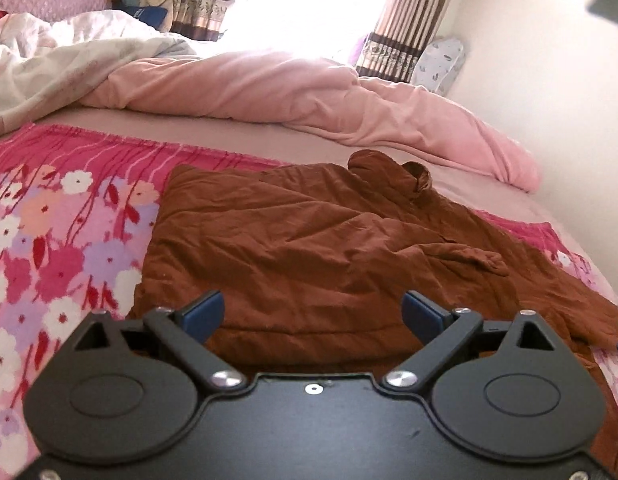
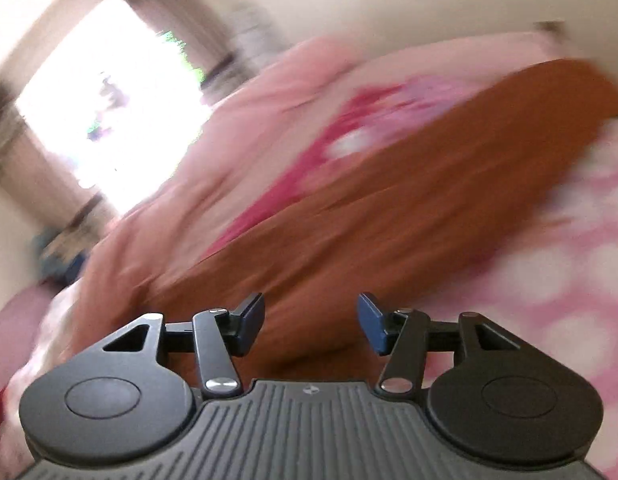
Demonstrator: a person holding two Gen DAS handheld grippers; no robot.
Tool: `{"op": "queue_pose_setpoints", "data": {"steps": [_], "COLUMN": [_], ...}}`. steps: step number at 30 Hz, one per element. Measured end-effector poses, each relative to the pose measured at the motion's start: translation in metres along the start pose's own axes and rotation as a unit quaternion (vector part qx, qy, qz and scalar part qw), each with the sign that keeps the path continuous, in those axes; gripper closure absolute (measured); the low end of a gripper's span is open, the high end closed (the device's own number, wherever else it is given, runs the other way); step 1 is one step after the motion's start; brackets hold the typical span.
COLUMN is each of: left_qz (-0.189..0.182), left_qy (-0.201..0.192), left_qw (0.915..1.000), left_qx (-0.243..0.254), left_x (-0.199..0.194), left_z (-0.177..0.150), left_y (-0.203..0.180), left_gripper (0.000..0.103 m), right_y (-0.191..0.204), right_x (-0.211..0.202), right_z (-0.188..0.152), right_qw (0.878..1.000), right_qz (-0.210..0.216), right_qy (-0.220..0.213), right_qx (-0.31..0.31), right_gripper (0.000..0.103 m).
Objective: Fold large clothes
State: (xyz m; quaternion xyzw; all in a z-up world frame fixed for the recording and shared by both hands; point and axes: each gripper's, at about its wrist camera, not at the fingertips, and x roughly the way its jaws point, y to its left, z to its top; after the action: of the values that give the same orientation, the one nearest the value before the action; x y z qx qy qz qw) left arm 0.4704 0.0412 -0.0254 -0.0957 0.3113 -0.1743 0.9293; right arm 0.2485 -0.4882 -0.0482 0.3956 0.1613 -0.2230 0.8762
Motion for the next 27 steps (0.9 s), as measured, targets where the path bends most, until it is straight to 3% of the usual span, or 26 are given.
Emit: {"op": "queue_pose_setpoints", "data": {"steps": [2, 7, 11, 20, 27], "left_qz": [0.001, 0.023, 0.042, 0.071, 0.081], "left_qy": [-0.001, 0.001, 0.007, 0.008, 0.01], "left_qw": [1.0, 0.9997, 0.9991, 0.9971, 0.9963], "left_qx": [-0.002, -0.002, -0.005, -0.026, -0.026], "left_x": [-0.002, 0.0, 0.004, 0.011, 0.021], "left_z": [-0.001, -0.003, -0.005, 0.0, 0.001], "left_y": [0.0, 0.003, 0.006, 0.016, 0.014], "left_gripper": [0.006, 0.006, 0.006, 0.006, 0.006], "right_y": [-0.035, -0.098, -0.128, -0.165, -0.164], "right_x": [-0.008, -0.005, 0.012, 0.029, 0.032], "right_z": [0.017, 0.04, 0.053, 0.077, 0.088], "right_qw": [0.999, 0.991, 0.986, 0.971, 0.971], "right_qz": [-0.031, -0.062, -0.062, -0.03, -0.034], "right_qy": [-0.017, -0.044, -0.042, -0.094, -0.113], "right_qx": [0.033, 0.111, 0.148, 0.217, 0.206], "right_gripper": [0.039, 0.039, 0.039, 0.039, 0.039]}}
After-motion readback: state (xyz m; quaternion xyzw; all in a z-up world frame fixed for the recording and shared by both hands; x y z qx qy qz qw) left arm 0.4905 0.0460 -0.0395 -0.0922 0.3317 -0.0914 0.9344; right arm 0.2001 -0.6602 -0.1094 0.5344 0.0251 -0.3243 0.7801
